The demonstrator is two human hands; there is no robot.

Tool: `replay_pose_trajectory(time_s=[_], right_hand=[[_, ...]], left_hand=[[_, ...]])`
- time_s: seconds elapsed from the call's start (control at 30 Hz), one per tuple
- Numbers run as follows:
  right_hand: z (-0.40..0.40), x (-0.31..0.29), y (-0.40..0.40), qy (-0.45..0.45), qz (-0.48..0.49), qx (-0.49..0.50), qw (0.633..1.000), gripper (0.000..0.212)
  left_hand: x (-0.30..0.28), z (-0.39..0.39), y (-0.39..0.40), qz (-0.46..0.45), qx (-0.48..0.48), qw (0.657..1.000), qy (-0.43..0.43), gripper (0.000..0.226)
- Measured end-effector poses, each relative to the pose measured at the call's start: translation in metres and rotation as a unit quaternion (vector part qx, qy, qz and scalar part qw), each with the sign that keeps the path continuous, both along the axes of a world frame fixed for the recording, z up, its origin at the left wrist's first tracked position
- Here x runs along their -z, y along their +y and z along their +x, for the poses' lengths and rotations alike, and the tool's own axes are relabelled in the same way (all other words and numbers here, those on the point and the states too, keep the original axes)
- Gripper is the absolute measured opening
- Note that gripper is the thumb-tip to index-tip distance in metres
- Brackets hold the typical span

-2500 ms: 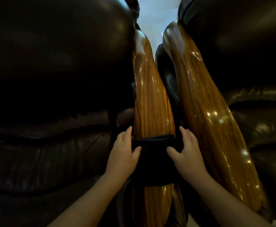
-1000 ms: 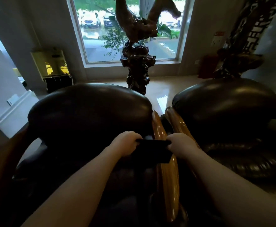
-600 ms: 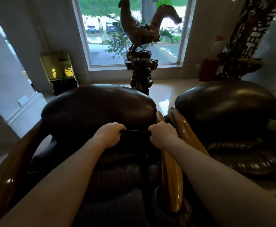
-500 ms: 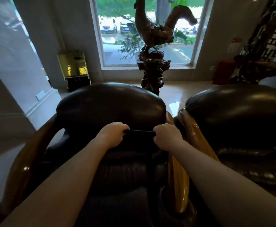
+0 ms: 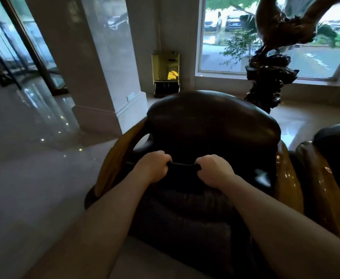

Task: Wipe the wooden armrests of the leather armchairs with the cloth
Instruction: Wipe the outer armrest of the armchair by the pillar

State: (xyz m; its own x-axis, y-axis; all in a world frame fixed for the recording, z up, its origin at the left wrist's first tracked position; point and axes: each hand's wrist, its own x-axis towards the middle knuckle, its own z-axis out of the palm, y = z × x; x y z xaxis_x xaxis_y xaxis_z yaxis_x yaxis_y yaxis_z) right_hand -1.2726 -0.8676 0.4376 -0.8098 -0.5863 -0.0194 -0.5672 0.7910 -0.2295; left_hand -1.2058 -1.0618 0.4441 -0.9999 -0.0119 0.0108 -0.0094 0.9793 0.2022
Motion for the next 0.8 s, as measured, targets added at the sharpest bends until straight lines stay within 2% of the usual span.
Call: replay_pose_trajectory(time_s=[0.13, 0.33, 0.43, 0.63, 0.8], right_hand=[[0.014, 0.006, -0.064, 0.004, 0.009, -0.028, 1.000, 0.026], [0.040, 0.027, -0.172, 0.005, 0.034, 0.017, 0.999, 0.010], [0.058, 0.039, -0.226, -0.001, 0.021, 0.047, 0.999, 0.018], [0.076, 0.044, -0.312, -0.020, 0.007, 0.045, 0.999, 0.015], [0.069, 0.052, -0.369, -0.031, 0.005, 0.026, 0.999, 0.014]], left_hand=[[0.008, 0.024, -0.049, -0.023, -0.029, 0.999, 0.005, 0.022], [0.032, 0.054, -0.138, -0.025, -0.016, 1.000, -0.007, 0.010], [0.041, 0.063, -0.182, -0.030, 0.000, 1.000, -0.011, 0.005], [0.053, 0.077, -0.262, -0.090, -0.011, 0.996, -0.006, 0.011], [0.071, 0.071, -0.316, -0.094, -0.052, 0.994, 0.007, 0.012]])
